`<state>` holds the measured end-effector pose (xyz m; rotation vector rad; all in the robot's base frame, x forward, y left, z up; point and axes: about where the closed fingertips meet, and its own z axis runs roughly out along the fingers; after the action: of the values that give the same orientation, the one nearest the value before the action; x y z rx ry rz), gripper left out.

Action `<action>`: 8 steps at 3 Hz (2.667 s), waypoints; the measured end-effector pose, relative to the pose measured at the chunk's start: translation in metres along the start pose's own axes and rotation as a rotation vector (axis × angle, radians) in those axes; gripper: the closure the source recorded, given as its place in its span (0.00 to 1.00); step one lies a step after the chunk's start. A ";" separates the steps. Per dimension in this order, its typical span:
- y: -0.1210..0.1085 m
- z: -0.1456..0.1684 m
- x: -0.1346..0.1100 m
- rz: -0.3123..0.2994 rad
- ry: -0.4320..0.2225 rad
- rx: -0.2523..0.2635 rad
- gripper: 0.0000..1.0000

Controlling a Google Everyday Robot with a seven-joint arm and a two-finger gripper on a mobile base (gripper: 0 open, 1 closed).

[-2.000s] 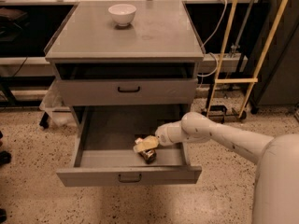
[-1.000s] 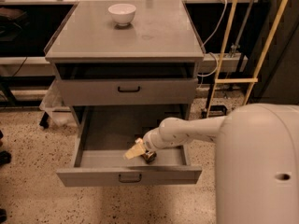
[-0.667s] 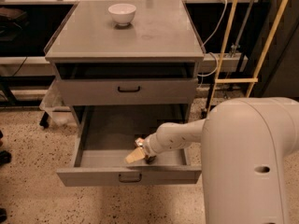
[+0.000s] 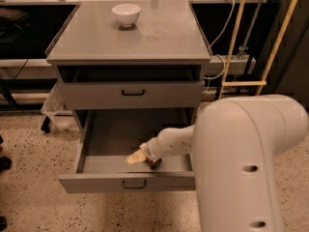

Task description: Pick orange can from middle drawer and place on counter

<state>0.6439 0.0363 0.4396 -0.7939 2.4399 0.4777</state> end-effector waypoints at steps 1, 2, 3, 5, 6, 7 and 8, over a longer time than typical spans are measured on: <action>-0.003 0.019 -0.034 0.136 -0.056 0.101 0.00; 0.021 0.036 -0.054 0.116 -0.065 0.094 0.00; 0.018 0.051 -0.054 0.136 -0.055 0.114 0.00; -0.078 0.113 -0.071 0.329 -0.014 0.282 0.00; -0.078 0.113 -0.068 0.325 -0.006 0.272 0.00; -0.094 0.106 -0.053 0.303 0.037 0.217 0.00; -0.136 0.079 -0.010 0.295 0.114 0.167 0.00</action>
Offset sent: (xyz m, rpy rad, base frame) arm 0.0263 0.0150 0.0030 0.0139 -0.0173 -0.1524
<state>0.7644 -0.0260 0.3596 -0.4032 2.6761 0.3368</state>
